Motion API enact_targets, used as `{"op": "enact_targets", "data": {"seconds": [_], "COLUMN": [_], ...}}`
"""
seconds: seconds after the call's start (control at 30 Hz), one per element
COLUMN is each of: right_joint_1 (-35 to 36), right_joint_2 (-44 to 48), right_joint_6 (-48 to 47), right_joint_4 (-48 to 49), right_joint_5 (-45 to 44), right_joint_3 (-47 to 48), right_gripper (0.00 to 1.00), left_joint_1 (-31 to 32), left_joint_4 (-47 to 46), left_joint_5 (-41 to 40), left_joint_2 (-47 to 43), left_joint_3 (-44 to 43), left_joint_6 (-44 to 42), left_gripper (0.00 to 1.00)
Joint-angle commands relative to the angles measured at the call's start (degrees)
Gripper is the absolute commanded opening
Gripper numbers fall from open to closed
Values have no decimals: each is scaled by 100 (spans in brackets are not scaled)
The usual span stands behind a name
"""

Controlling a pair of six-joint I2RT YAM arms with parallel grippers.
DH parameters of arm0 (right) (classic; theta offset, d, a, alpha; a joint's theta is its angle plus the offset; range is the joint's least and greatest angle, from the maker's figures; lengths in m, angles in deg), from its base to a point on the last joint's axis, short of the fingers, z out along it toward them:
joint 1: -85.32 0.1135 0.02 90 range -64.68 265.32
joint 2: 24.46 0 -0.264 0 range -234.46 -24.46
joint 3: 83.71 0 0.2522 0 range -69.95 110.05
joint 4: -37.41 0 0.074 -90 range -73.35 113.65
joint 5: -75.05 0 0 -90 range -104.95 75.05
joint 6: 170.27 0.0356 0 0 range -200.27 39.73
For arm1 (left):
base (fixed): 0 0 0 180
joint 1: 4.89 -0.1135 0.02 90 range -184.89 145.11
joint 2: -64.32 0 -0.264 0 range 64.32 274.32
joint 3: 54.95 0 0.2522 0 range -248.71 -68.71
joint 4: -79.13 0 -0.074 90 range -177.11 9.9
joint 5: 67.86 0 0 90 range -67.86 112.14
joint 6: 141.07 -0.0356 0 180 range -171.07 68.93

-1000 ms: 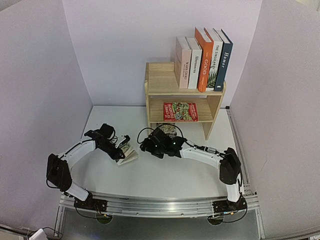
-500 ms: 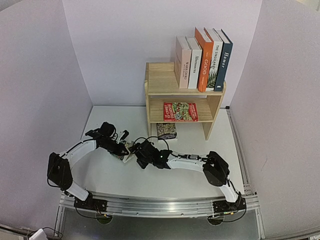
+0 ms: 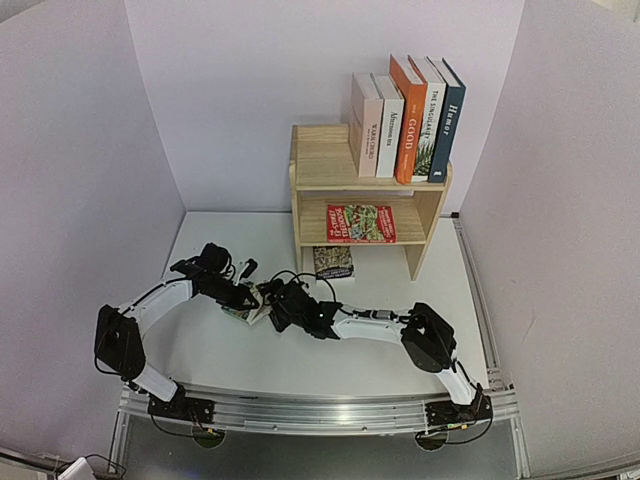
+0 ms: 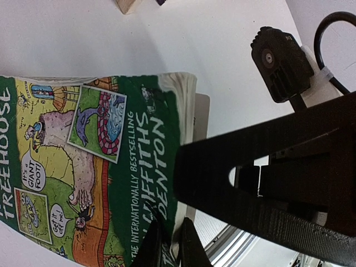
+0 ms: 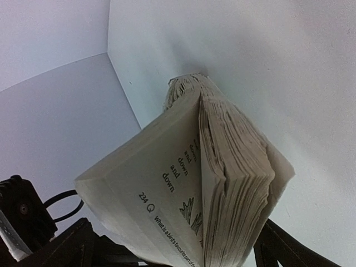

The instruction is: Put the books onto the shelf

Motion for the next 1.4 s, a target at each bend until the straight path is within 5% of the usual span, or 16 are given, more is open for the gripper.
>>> {"op": "enact_targets", "data": {"seconds": [0.0,0.13,0.23,0.4,0.47,0.53,0.6,0.73,0.87,0.97,1.03,1.37], "right_joint_1": [-65,-88,-126,-189,-233,-284,-372,-546,-538,-481,-479,-483], "right_joint_2": [-386,-563,-538,-260,-79,138,278,567,1170,1780,2107,2483], "right_joint_6": [317,384,320,12,-188,-455,-1026,-3547,-6054,-7383,-7984,-8944], "right_joint_4": [260,247,252,244,243,204,187,24,-730,-1571,-1813,-2604], "right_joint_5": [5,158,195,84,134,173,392,1347,2784,3147,3353,4434], "right_joint_3": [208,343,295,8,-279,-521,-667,-403,-124,-191,-342,367], "right_gripper": [93,85,70,14,2,0,0,0,0,0,0,0], "left_joint_1": [9,10,21,69,69,65,55,-349,-1054,-1187,-1193,-672], "left_joint_4": [3,92,238,573,719,928,1106,1210,1598,2170,2449,3675], "left_joint_5": [302,245,306,508,622,770,837,966,1208,1037,965,1290], "left_joint_2": [27,90,155,201,173,123,55,-281,-471,-552,-680,-1173], "left_joint_3": [-101,-182,-273,-320,-348,-417,-557,-777,-1141,-1450,-1559,-1849], "left_joint_6": [65,-81,-413,-1048,-1239,-1444,-1557,-1681,-2108,-2861,-3266,-5623], "left_gripper": [0,0,0,1,16,45,60,78,83,98,100,100]}}
